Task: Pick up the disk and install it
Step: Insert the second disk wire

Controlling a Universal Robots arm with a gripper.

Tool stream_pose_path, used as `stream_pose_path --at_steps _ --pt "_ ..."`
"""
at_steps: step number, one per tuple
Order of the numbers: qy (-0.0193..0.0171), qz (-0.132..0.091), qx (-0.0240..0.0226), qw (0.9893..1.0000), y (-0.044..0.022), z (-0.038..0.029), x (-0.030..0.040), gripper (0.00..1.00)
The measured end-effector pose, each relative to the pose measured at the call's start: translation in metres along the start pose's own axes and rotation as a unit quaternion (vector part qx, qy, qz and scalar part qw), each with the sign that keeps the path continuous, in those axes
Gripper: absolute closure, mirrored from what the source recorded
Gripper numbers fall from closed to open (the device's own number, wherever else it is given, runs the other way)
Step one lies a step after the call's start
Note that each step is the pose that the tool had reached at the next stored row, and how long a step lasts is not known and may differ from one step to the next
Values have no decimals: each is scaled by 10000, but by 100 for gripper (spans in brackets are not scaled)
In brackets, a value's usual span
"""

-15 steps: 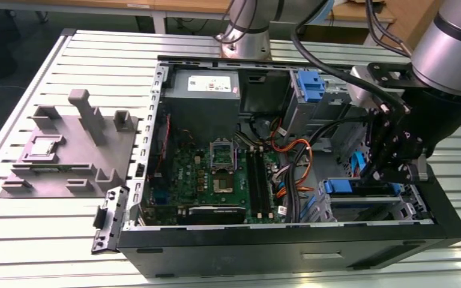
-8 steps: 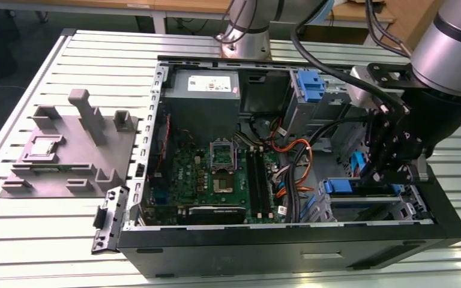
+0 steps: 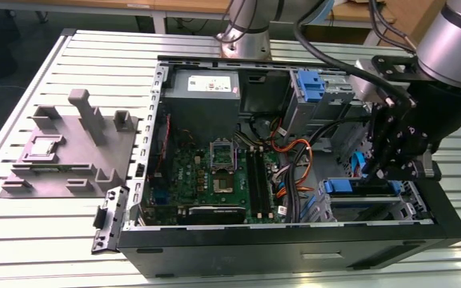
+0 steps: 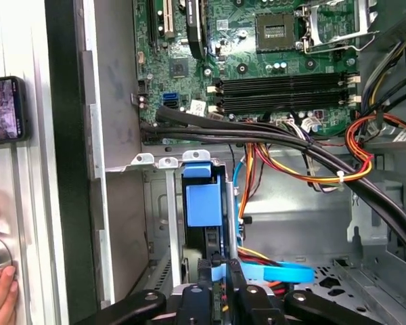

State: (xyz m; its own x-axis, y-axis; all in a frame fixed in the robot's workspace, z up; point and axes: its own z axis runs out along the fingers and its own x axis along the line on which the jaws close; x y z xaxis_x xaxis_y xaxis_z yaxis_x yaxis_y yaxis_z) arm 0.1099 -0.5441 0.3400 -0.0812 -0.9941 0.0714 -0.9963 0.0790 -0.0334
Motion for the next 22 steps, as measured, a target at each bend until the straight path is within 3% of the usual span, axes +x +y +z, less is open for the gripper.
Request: stream_pose_path --at_steps 3,6,8,11,18,22 --pt "1 -1 -1 10000 -2 -44 3 76" --pt "-1 -1 -3 10000 -1 -45 3 78" --pt "0 -1 -3 10000 -2 -46 3 90" --pt "1 0 -3 10000 -2 -46 3 90" --pt "4 -1 -3 10000 2 63 1 90" --pt "-1 0 -3 10000 2 65 1 90"
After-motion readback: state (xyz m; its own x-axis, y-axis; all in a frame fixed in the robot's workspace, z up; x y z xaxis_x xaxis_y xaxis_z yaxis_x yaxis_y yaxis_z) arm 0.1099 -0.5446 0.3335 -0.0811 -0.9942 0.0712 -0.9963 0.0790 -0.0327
